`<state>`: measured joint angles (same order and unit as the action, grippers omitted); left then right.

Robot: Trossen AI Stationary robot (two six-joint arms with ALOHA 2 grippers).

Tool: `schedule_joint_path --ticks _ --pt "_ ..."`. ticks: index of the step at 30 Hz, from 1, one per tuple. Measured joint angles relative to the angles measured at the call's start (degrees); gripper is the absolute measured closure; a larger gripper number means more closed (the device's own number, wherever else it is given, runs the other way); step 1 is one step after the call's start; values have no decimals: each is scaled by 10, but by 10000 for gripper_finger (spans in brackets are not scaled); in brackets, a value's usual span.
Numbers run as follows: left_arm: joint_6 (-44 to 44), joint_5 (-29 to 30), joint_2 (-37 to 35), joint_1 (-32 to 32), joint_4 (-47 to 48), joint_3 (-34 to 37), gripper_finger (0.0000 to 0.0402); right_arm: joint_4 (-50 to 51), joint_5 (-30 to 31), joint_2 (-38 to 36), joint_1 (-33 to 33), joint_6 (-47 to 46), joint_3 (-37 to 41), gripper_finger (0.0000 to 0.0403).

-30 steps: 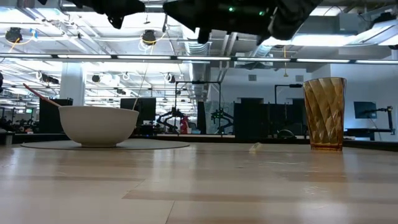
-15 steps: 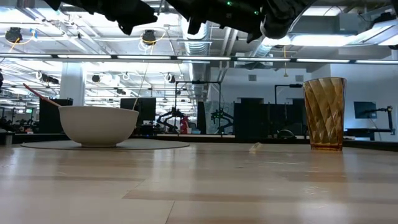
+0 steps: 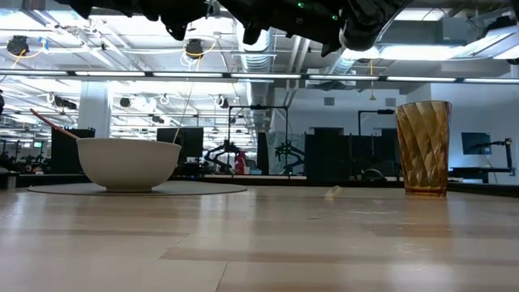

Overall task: Pick & Place Utensil
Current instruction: Put the green spoon into the gray bowl on the gray mat

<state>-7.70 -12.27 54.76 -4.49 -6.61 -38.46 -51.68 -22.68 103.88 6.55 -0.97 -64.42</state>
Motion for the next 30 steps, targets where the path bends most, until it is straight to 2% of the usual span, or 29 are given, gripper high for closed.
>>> schedule_joint_path --ticks 9,15,20,30 --pt "0 -3 53 0 -41 0 280 -1 -15 0 0 0 0 374" --pt "-13 -49 73 0 -49 0 323 0 -20 0 -1 -2 0 367" --pt "-12 -58 68 0 -49 0 360 0 -59 -1 0 0 0 373" --pt "-10 -49 60 -1 -49 0 356 1 -60 -1 8 -11 0 400"
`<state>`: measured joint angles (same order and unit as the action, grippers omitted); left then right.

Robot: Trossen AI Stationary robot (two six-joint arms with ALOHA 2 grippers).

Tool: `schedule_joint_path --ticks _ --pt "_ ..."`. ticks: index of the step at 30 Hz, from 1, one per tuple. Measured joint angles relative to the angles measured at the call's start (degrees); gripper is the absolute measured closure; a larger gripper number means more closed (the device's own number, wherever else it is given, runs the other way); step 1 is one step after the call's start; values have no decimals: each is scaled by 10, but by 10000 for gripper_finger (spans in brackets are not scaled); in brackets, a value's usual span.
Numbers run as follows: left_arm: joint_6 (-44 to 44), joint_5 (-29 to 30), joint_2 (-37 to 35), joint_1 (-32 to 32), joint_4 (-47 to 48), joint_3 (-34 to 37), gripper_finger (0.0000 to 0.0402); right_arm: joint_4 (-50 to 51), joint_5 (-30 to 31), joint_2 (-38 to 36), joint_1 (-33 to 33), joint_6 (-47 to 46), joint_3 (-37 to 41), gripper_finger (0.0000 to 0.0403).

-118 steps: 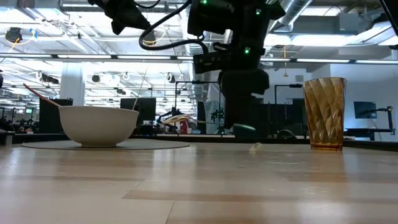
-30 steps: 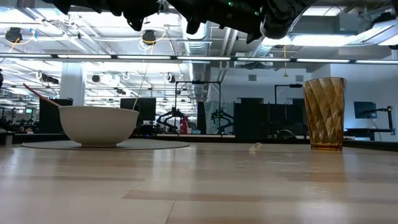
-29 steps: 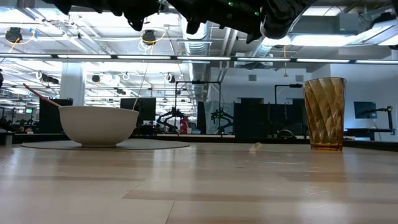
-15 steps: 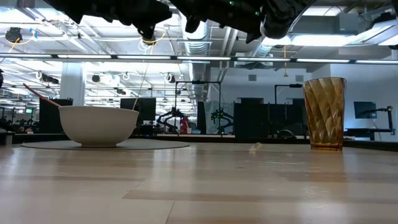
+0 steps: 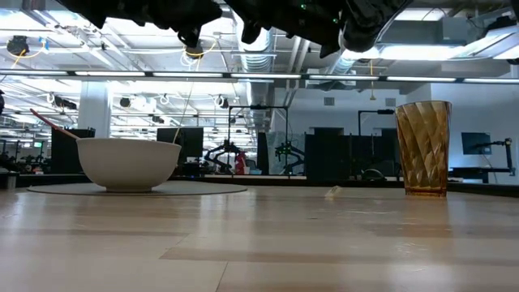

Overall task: Pick & Place Utensil
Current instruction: Put the green spoon into the gray bowl on the gray mat

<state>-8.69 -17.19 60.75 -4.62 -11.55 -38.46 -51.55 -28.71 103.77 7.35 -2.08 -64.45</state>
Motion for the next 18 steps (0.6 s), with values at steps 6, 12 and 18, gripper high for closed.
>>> schedule_joint_path --ticks 6,12,18 --pt "34 20 0 1 -1 0 391 3 9 0 0 -13 0 390" --pt "107 60 -1 1 -1 0 392 13 18 0 4 -16 0 347" --pt "199 68 -20 11 24 0 392 57 30 0 21 -16 0 306"
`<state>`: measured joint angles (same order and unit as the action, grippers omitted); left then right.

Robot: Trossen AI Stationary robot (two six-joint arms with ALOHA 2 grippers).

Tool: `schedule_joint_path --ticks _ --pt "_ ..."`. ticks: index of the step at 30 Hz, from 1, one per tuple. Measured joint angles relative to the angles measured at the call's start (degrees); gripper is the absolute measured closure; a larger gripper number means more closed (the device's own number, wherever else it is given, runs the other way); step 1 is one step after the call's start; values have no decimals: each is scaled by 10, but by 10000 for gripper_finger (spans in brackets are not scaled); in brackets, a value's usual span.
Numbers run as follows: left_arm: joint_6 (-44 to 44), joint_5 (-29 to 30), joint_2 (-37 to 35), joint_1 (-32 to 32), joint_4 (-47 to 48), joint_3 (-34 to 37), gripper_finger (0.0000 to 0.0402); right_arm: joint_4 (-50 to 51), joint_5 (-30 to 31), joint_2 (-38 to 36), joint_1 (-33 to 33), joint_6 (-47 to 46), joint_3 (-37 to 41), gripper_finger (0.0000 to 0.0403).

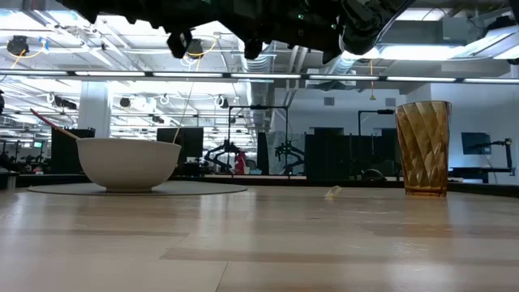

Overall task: Pick & Place Utensil
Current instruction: Put the green spoon into the gray bowl on the gray mat

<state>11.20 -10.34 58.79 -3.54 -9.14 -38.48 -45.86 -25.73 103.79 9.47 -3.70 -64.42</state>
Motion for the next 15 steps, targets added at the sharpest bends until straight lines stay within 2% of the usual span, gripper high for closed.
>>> schedule_joint_path --ticks 4,9,13,15 --pt "80 -3 -43 -3 71 0 392 28 3 0 11 5 0 283" --pt "232 6 -101 -27 127 0 392 61 3 -3 26 8 0 258" --pt "376 -34 -123 -63 156 0 393 100 2 -4 38 8 0 244" --pt "462 -77 -123 -83 182 0 392 117 2 -4 43 9 0 240"
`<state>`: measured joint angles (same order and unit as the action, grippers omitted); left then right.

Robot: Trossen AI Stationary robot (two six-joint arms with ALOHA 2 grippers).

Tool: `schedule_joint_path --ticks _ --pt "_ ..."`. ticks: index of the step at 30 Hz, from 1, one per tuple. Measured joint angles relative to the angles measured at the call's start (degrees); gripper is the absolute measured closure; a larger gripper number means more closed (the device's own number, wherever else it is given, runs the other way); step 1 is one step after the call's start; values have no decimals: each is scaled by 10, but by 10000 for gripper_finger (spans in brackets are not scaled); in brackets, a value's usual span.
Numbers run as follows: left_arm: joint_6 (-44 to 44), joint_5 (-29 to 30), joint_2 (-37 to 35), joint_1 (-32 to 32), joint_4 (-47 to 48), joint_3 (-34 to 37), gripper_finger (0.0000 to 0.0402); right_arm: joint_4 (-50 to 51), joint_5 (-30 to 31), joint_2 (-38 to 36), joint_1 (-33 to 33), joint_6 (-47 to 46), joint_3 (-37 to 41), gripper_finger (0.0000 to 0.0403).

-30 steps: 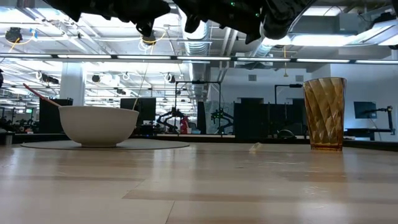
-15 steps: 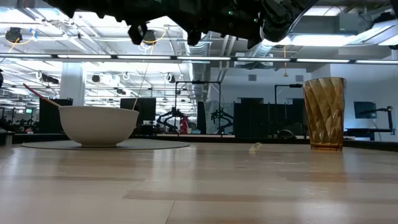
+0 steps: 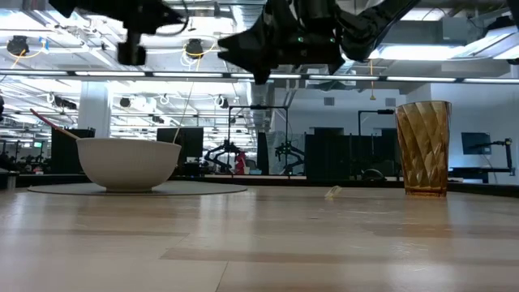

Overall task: Pick & Place Utensil
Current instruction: Put the green spoon into the gray bowl on the gray mat

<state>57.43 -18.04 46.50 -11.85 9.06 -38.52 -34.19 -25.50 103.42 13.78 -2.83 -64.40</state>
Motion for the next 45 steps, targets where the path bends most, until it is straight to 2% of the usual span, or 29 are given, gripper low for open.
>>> schedule_joint_path --ticks 4,7,9,15,19,26,29,39,45 --pt "161 -74 8 -4 107 0 393 36 0 0 2 28 0 234" --pt "232 -135 9 32 200 0 393 23 -1 0 2 56 0 231" --pt "270 -143 9 70 246 0 392 21 -1 0 4 64 0 231" --pt "367 -146 9 156 284 0 392 18 -1 0 16 64 0 232" --pt "400 -217 8 158 289 0 392 22 -1 0 19 64 0 231" --pt "379 -323 7 99 428 0 391 24 -1 0 9 63 0 234" --pt "358 -328 9 59 457 0 391 24 -1 0 5 63 0 232" --pt "298 -324 25 -95 461 1 390 25 -1 0 5 63 0 234" --pt "254 -364 81 -132 461 47 390 25 -2 0 5 63 0 232"
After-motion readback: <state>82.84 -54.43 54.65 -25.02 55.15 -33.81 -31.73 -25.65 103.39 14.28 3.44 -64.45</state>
